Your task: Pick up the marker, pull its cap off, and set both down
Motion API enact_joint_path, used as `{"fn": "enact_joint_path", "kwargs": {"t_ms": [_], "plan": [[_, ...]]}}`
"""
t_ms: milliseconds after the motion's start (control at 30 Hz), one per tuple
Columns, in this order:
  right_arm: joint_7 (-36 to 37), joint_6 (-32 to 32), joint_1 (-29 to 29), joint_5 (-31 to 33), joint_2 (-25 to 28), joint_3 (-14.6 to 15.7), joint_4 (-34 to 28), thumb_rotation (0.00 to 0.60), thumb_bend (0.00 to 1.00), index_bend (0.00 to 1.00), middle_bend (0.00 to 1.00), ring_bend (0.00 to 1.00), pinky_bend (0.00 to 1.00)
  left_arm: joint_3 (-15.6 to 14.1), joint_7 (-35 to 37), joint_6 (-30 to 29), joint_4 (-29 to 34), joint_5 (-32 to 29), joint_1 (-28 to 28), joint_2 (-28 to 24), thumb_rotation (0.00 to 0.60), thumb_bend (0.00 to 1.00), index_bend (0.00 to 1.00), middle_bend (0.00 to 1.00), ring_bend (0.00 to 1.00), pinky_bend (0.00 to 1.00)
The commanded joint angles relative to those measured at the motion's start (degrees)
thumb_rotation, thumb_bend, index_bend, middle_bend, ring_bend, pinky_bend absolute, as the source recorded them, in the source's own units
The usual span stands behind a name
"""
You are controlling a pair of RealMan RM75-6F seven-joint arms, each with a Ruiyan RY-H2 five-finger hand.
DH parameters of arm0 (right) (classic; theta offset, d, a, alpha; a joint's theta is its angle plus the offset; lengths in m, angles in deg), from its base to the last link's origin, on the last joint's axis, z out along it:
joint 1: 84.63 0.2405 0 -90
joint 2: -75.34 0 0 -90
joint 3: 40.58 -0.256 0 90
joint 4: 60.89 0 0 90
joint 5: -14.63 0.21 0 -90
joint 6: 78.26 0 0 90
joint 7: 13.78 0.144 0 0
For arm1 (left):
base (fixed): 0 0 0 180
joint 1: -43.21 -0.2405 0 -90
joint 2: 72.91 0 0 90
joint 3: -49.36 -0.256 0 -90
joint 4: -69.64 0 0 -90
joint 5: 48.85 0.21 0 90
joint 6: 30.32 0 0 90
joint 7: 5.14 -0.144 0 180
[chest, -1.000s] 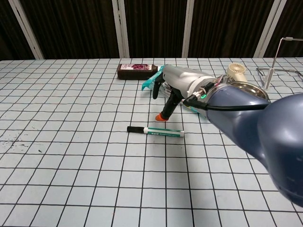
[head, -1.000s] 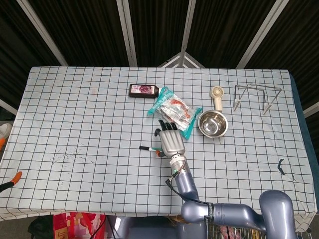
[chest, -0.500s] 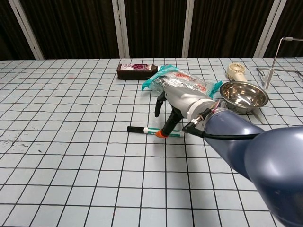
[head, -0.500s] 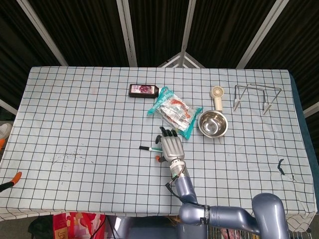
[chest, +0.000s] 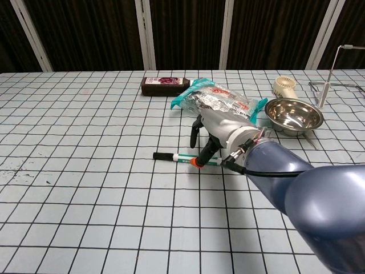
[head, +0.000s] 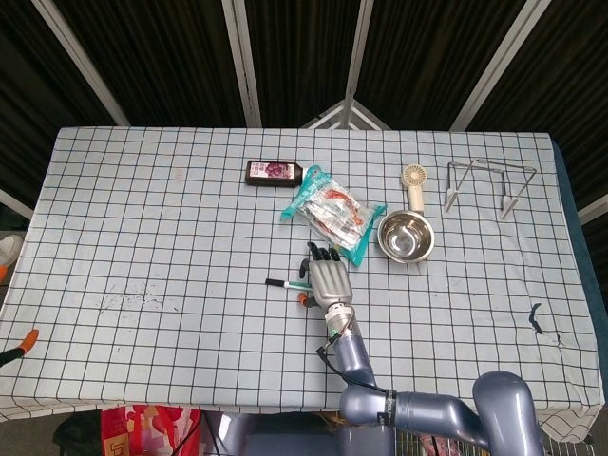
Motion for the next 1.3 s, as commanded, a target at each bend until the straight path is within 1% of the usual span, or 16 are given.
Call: {"fn": "enact_joint_path", "kwargs": {"t_ms": [33, 400, 800, 1300], "plan": [[0.4, -0.1, -0.3, -0.2, 0.0, 0.2, 0.3, 0.600, 0.31, 0.50, 0.09, 0.15, 0.10, 0.1, -0.1, -0.1, 0.0, -0.1, 0.0, 0.0, 0.600, 0.33, 0.02, 0.00, 0.00, 0.02], [1.8, -0.1, -1.9, -1.9, 0.2, 1.5, 0.6, 0.600, 0.31, 0.51, 0.09, 0.15, 0.10, 0.0, -1.2, 0.3, 0.2, -0.5, 0.4, 0.5, 0.600, 0.33, 0.02, 0.00, 0.00, 0.02], [3.1, -1.3, -2.6, -2.8, 0.4, 1.5, 2.1, 0.600, 0.34, 0.53, 0.09, 0.15, 0.10, 0.0, -2.4, 0.2, 0.8, -1.1, 0.4, 0.6, 0.600, 0.33, 0.02, 0.00, 0.00, 0.02], [4.1, -2.8, -3.4, -3.6, -0.2, 2.1, 3.6, 0.600, 0.35, 0.53, 0.09, 0.15, 0.10, -0.1, -4.6, 0.2, 1.9, -1.2, 0.9, 0.8, 0.600, 0.33, 0.02, 0.00, 0.00, 0.02]]}}
